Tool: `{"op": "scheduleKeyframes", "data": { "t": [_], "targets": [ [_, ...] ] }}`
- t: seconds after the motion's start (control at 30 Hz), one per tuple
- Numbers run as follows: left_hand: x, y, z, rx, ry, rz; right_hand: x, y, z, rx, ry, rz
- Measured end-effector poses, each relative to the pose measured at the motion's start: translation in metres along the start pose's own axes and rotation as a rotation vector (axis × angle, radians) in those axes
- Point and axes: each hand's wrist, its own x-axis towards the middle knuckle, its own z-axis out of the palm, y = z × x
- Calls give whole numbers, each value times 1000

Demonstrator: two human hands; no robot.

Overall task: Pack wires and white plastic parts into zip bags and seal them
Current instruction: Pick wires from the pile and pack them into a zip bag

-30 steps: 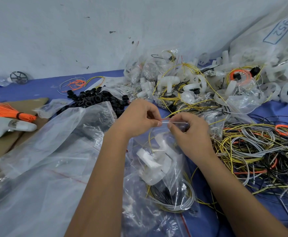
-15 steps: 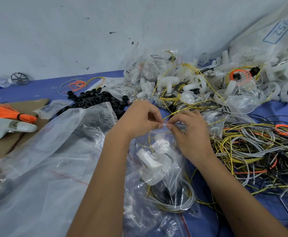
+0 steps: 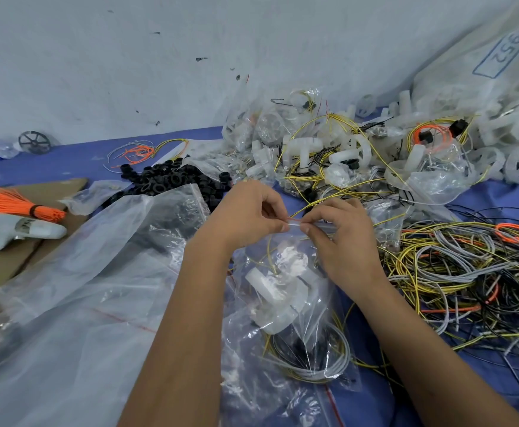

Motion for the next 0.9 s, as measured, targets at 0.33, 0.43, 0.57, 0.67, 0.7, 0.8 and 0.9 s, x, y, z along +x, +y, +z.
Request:
{"op": "scheduleKeyframes", "data": {
  "t": [0.33, 0.43, 0.57, 0.67, 0.7, 0.8, 0.9],
  "targets": [
    [0, 4, 1, 3, -23, -9, -1, 0, 0, -75, 9, -15],
    [-1, 4, 0, -14, -22, 7, -1, 0, 0, -69, 17, -30],
    [-2, 1, -1, -31, -19, 37, -1, 0, 1, -43, 17, -16],
    [-2, 3, 1, -39, -29, 62, 0, -1, 1, -45, 3, -20],
    [-1, 4, 2, -35, -32, 67, 0, -2, 0, -41, 1, -20],
    [0, 4, 4, -37, -37, 69, 0, -3, 0, -22, 4, -20],
    [0, 5, 6, -32, -26, 58, -1, -3, -1, -28, 14, -14]
  ]
}}
